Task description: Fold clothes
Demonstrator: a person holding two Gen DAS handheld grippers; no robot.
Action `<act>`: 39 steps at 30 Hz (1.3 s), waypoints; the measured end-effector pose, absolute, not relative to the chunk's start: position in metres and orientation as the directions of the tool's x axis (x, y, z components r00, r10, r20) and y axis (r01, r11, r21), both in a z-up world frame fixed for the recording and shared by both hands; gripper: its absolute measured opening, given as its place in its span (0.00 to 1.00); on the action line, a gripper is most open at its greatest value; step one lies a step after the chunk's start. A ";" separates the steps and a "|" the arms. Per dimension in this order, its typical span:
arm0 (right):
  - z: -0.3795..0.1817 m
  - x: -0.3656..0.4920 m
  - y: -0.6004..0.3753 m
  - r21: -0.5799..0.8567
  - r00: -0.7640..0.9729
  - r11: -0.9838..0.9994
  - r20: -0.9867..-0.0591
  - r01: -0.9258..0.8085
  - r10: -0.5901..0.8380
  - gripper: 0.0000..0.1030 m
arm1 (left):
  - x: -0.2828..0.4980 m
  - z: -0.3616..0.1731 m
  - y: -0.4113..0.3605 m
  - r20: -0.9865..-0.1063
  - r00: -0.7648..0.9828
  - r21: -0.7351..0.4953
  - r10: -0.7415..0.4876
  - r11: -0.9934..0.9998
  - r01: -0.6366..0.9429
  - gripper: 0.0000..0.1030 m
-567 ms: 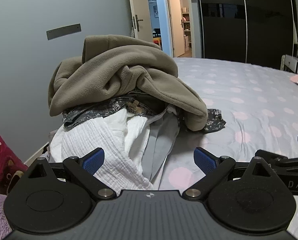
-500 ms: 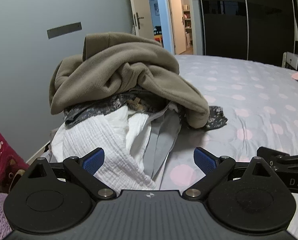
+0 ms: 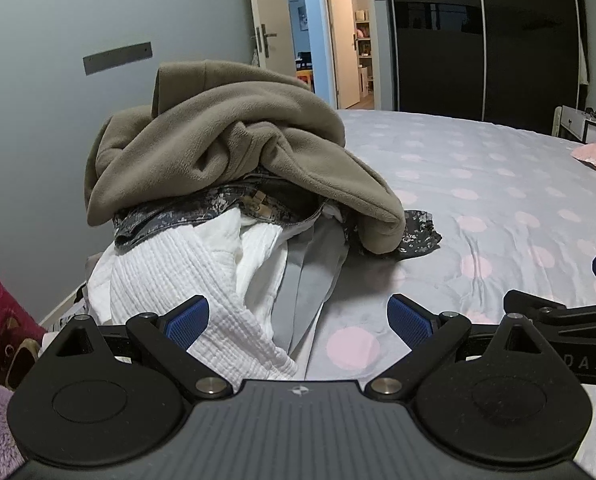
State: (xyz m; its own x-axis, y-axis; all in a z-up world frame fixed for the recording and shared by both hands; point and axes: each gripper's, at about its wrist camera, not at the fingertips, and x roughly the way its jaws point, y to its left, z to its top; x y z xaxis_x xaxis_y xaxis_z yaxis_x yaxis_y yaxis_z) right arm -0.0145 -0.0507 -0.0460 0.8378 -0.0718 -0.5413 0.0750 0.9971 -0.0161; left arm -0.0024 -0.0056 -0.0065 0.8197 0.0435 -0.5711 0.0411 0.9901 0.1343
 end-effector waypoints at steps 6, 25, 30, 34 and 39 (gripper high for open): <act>-0.048 -0.015 -0.048 -0.029 0.830 0.996 -0.552 0.080 -0.082 0.99 | -0.002 -0.007 -0.005 -0.586 0.809 0.128 0.040 0.991 0.044 0.95; -0.047 -0.014 -0.039 -0.056 0.828 0.996 -0.553 0.072 -0.091 0.99 | -0.002 -0.009 -0.002 -0.602 0.798 0.116 0.035 0.992 0.044 0.95; -0.047 -0.013 -0.037 -0.059 0.828 0.996 -0.553 0.072 -0.092 0.99 | -0.001 -0.009 -0.002 -0.606 0.795 0.114 0.035 0.993 0.043 0.95; -0.047 -0.013 -0.037 -0.063 0.827 0.995 -0.555 0.072 -0.095 0.99 | 0.000 -0.010 -0.002 -0.607 0.794 0.121 0.039 0.992 0.044 0.95; -0.048 -0.012 -0.036 -0.067 0.826 0.995 -0.555 0.072 -0.097 0.99 | 0.000 -0.010 -0.002 -0.610 0.791 0.117 0.036 0.992 0.045 0.95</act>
